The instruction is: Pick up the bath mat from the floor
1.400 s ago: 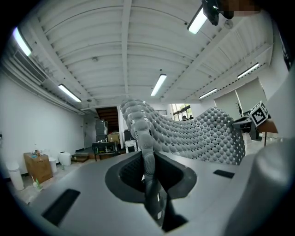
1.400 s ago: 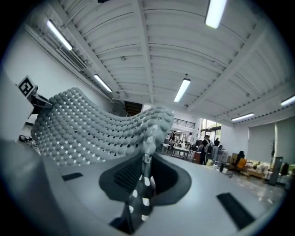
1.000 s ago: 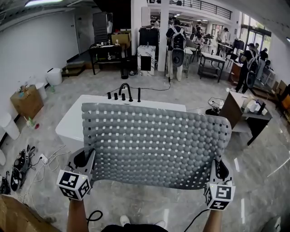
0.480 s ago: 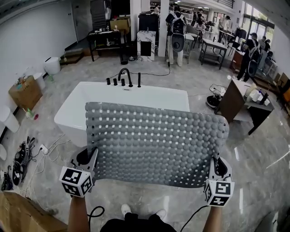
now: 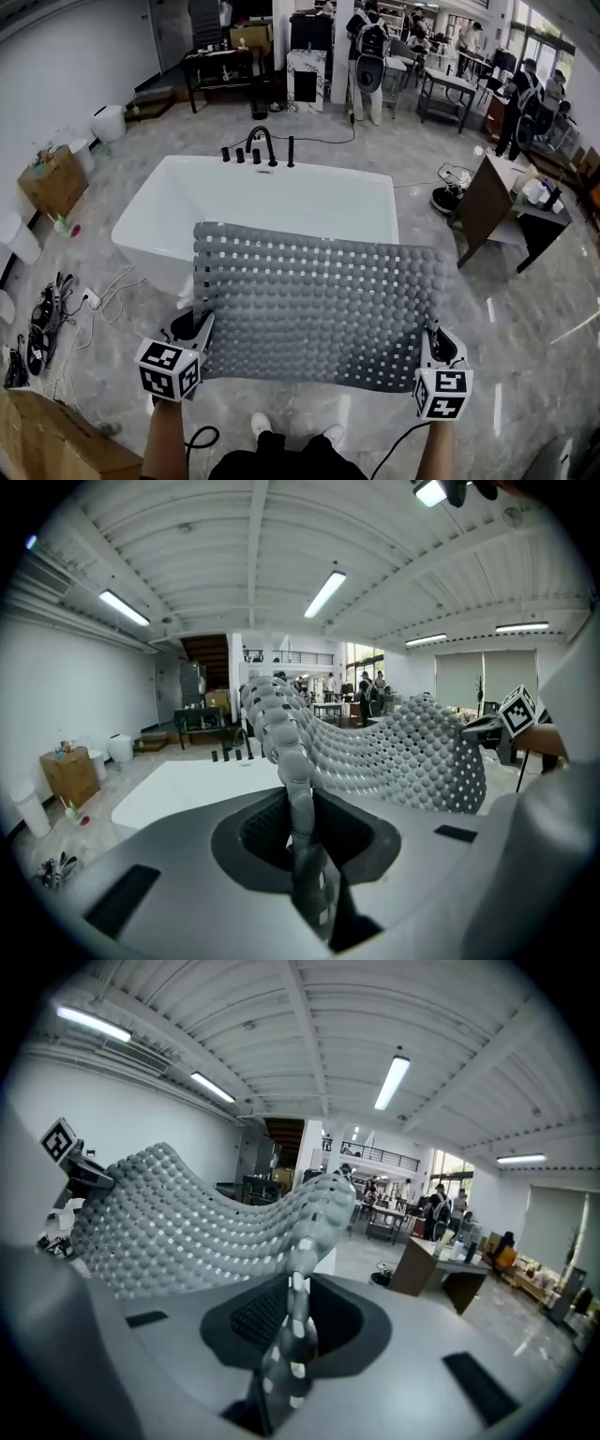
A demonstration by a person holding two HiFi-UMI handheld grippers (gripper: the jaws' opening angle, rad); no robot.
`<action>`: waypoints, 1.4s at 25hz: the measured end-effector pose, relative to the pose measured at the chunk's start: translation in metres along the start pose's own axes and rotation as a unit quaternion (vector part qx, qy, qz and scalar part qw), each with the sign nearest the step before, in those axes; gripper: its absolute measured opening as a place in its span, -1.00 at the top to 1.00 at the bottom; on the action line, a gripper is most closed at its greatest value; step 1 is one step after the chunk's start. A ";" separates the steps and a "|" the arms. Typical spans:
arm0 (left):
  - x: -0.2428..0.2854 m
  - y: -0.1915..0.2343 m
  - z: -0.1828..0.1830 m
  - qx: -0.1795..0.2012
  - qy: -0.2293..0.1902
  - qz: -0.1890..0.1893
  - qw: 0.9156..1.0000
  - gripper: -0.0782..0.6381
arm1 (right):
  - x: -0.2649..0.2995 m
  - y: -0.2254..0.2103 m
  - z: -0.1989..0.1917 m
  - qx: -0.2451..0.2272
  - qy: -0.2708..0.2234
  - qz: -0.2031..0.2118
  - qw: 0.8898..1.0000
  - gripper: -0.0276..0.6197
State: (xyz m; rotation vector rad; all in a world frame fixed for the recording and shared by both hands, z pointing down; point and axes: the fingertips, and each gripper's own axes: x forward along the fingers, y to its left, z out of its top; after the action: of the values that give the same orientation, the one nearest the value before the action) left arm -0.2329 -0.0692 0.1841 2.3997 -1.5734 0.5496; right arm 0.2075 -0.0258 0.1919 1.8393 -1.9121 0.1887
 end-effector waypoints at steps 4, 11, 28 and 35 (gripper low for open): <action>0.015 -0.003 -0.021 0.013 0.044 -0.007 0.999 0.57 | 0.014 0.014 -0.016 -0.006 0.033 0.018 0.999 0.65; 0.021 -0.009 -0.033 0.007 0.035 -0.010 0.999 0.63 | 0.016 0.022 -0.026 -0.012 0.036 0.019 0.999 0.69; 0.010 -0.006 -0.002 0.014 -0.017 -0.003 1.000 0.63 | 0.000 -0.003 0.005 -0.016 -0.026 -0.023 0.999 0.72; 0.008 -0.002 -0.001 0.013 -0.016 -0.002 1.000 0.63 | -0.002 -0.002 0.009 -0.015 -0.028 -0.024 0.999 0.72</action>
State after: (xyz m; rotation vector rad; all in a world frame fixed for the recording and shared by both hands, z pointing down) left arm -0.2280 -0.0750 0.1882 2.4411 -1.5848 0.5361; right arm 0.2072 -0.0279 0.1828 1.8863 -1.8956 0.0923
